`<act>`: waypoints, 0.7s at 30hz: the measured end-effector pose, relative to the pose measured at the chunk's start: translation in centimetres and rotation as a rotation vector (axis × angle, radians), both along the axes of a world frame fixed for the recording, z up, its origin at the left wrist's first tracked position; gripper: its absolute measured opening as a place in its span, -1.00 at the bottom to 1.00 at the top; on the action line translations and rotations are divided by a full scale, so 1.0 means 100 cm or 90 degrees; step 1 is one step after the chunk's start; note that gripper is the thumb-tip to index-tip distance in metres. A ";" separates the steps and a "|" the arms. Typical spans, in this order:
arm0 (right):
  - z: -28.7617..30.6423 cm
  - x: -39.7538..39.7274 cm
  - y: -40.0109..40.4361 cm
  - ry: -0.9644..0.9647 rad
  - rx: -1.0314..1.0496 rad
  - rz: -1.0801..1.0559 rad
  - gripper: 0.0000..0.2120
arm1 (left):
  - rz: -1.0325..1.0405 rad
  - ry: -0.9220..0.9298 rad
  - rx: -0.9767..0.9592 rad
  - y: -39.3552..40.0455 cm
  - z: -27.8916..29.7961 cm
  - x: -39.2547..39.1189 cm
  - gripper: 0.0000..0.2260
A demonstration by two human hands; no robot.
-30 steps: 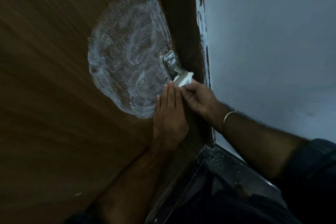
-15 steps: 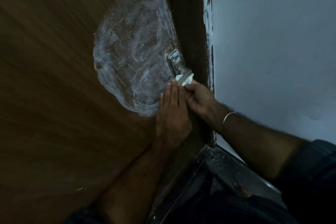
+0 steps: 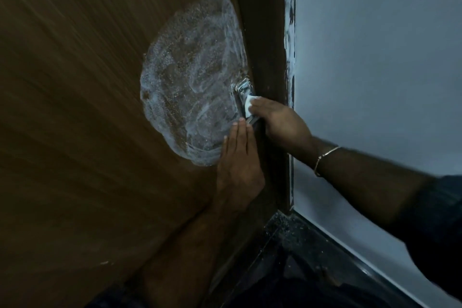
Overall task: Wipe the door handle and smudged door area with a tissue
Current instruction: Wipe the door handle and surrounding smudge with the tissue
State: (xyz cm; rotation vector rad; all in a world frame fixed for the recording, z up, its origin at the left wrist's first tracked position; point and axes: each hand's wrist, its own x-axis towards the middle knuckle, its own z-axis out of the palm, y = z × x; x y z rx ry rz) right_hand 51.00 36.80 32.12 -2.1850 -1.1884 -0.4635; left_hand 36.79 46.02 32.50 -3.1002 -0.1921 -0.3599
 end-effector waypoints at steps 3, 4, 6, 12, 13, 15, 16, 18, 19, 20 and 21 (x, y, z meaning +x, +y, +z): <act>0.012 -0.003 -0.002 0.000 -0.086 0.012 -0.49 | -0.002 0.000 -0.020 -0.002 0.004 0.000 -0.28; 0.011 -0.005 -0.004 -0.017 -0.092 0.018 -0.50 | -0.002 -0.002 -0.019 -0.003 0.006 -0.001 -0.30; 0.013 -0.007 -0.012 -0.033 -0.091 0.028 -0.60 | -0.004 0.004 -0.014 -0.002 0.008 -0.002 -0.33; 0.040 -0.011 -0.002 0.092 -0.055 -0.089 -0.73 | 0.010 0.032 -0.017 -0.001 0.008 0.000 -0.27; 0.038 -0.013 -0.002 0.090 -0.054 -0.090 -0.75 | 0.010 0.034 -0.021 -0.001 0.009 0.000 -0.27; 0.041 -0.011 -0.006 0.133 -0.043 -0.121 -0.74 | 0.007 0.042 -0.024 -0.001 0.011 0.000 -0.26; 0.044 -0.008 -0.006 0.161 -0.022 -0.152 -0.74 | 0.002 0.046 -0.027 -0.001 0.011 -0.001 -0.25; 0.053 -0.003 0.000 0.208 0.069 -0.216 -0.75 | 0.000 0.044 -0.035 -0.002 0.010 -0.001 -0.26; 0.057 -0.004 0.005 0.241 0.147 -0.243 -0.76 | 0.004 0.040 -0.041 -0.002 0.011 -0.001 -0.27; 0.060 -0.008 0.010 0.280 0.227 -0.262 -0.77 | 0.005 0.038 -0.047 -0.003 0.012 0.000 -0.27; 0.061 -0.014 0.016 0.314 0.284 -0.276 -0.76 | 0.003 0.040 -0.055 -0.003 0.013 0.000 -0.27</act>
